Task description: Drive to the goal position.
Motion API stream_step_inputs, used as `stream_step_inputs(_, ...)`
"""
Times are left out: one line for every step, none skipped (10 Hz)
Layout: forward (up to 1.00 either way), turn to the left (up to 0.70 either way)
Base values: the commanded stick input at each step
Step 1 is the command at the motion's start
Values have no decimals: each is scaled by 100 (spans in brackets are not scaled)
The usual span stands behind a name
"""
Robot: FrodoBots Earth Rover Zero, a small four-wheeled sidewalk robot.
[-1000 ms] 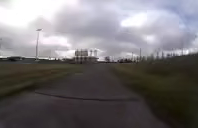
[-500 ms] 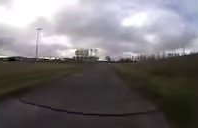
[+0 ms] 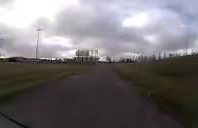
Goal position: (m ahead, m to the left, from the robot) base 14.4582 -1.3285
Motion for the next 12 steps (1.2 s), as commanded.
stream_step_inputs(49, 0)
stream_step_inputs(0, 0)
stream_step_inputs(0, 0)
stream_step_inputs(0, 0)
stream_step_inputs(0, 0)
stream_step_inputs(0, 0)
stream_step_inputs(0, 0)
stream_step_inputs(0, 0)
stream_step_inputs(0, 0)
stream_step_inputs(0, 0)
stream_step_inputs(100, 0)
stream_step_inputs(100, 0)
